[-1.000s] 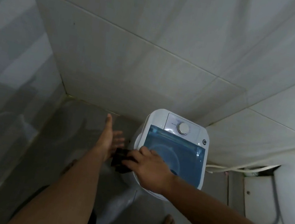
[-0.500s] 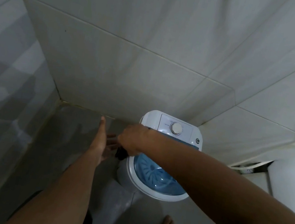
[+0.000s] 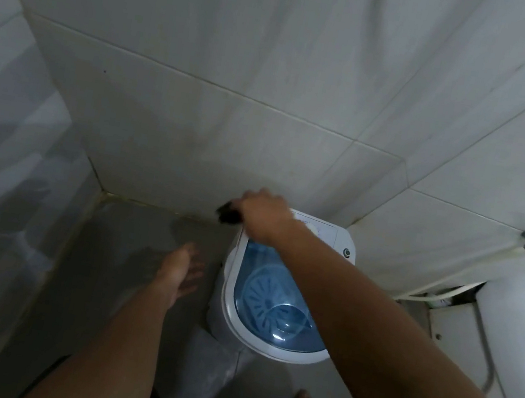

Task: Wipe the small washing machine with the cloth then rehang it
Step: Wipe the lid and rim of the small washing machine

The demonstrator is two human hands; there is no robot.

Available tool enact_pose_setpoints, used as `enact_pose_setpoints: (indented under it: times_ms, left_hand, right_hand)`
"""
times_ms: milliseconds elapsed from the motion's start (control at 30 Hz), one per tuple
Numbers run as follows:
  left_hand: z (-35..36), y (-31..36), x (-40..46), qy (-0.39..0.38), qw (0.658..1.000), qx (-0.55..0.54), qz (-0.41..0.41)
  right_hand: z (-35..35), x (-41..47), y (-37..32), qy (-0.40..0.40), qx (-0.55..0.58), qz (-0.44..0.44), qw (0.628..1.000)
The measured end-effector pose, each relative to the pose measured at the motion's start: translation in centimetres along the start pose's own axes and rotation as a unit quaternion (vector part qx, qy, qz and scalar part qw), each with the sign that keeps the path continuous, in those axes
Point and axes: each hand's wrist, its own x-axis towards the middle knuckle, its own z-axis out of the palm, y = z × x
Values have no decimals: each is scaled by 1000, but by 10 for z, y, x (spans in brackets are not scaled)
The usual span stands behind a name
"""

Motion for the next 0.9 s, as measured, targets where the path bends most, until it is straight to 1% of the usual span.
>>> enact_pose_setpoints:
  times_ms: [67, 100, 133, 167, 200, 233, 267, 300, 333, 367, 400, 433, 500, 533, 567, 600, 633, 667, 733, 800, 833, 867, 900]
  left_hand:
    - [3, -3, 1, -18, 999, 27, -7]
    - [5, -4, 1, -28, 999, 34, -9]
    - [6, -4, 0, -33, 999, 34, -10]
    - [8, -3, -1, -36, 999, 27, -10]
    - [9, -2, 0, -37, 999, 21, -11]
    - [11, -2, 2, -37, 999, 11, -12]
    - [12, 0, 1, -34, 999, 0, -14]
    - [14, 0, 1, -27, 999, -9, -17]
    - [16, -1, 0, -18, 1000, -10, -17]
    - [17, -2, -2, -17, 1000, -5, -17]
    - [18, -3, -4, -24, 999, 6, -23]
    - [20, -5, -6, -38, 999, 21, -31]
    - [24, -11, -11, -58, 997, 39, -43]
    - [26, -11, -14, -61, 996, 47, -41]
    - [27, -11, -16, -61, 996, 55, -39]
    - [27, -11, -16, -58, 996, 61, -39]
    - [27, -11, -15, -57, 996, 64, -39]
    - [26, -11, -13, -58, 995, 70, -41]
    - [24, -11, -7, -58, 995, 68, -47]
    - [23, -13, -2, -44, 996, 58, -53]
    - [23, -13, -3, -36, 996, 52, -55]
    - [23, -13, -4, -33, 997, 50, -55]
    - [23, -12, -6, -34, 996, 55, -54]
  right_hand:
    - [12, -3, 37, 52, 64, 119, 989]
    - [21, -10, 46, 71, 95, 160, 980]
    - [33, -19, 48, 99, 105, 177, 974]
    - [46, -31, 44, 131, 97, 165, 973]
    - [61, -44, 34, 157, 85, 119, 977]
    - [72, -59, 22, 165, 90, 39, 981]
    - [81, -71, 14, 152, 115, -56, 980]
    - [83, -77, 10, 122, 146, -131, 973]
    - [78, -75, 13, 95, 174, -167, 966]
    - [68, -67, 21, 86, 193, -163, 964]
    - [58, -55, 31, 102, 209, -128, 964]
    - [49, -41, 42, 136, 220, -72, 963]
    - [38, -19, 63, 189, 206, 70, 958]
    - [38, -12, 68, 190, 181, 129, 956]
    - [40, -8, 65, 177, 157, 164, 958]
    - [44, -8, 58, 163, 131, 174, 962]
    - [48, -12, 50, 162, 110, 160, 968]
    - [56, -16, 43, 173, 91, 122, 973]
    - [70, -29, 32, 185, 75, -5, 980]
    - [80, -43, 21, 144, 88, -151, 974]
    - [79, -47, 17, 112, 95, -199, 969]
    - [75, -45, 17, 88, 104, -222, 966]
    - [70, -41, 19, 86, 122, -210, 966]
